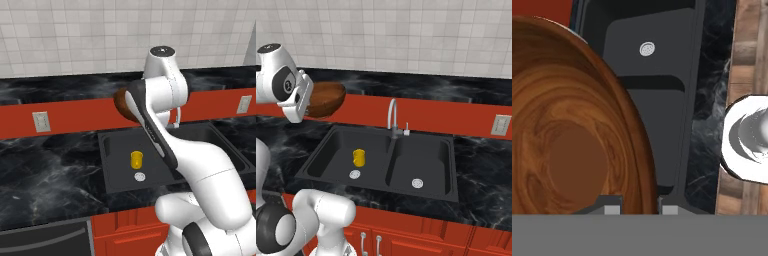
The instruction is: Pick the mug and place it in the sink. Pick the bowl and place it in the open cabinet and then close the cabinet.
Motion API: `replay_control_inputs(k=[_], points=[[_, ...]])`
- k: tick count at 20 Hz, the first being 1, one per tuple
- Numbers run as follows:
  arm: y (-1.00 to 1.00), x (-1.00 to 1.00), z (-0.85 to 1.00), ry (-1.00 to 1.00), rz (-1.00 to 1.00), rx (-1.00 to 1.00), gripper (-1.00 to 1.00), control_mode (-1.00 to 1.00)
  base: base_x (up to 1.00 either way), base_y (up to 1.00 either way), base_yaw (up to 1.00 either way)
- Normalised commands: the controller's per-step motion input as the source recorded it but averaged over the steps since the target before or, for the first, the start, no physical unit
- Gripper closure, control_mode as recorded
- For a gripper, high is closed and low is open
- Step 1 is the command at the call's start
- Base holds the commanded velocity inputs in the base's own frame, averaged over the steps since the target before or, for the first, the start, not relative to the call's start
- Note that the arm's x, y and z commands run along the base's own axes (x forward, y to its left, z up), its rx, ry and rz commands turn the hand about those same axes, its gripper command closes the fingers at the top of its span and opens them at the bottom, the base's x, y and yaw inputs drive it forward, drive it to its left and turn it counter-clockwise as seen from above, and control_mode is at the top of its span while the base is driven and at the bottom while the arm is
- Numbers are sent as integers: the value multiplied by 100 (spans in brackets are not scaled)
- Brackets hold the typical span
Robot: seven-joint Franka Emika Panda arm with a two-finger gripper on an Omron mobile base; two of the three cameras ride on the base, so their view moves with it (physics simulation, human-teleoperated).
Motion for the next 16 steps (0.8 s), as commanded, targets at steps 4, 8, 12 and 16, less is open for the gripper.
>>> replay_control_inputs(k=[4,8,12,16], points=[[0,-6,2,-1,0,0,100,-100,0,0,0],[-5,-19,2,-1,0,0,100,100,-46,-8,-1],[0,0,0,0,0,0,100,100,-100,0,-9],[0,0,0,0,0,0,100,100,-100,0,-10]])
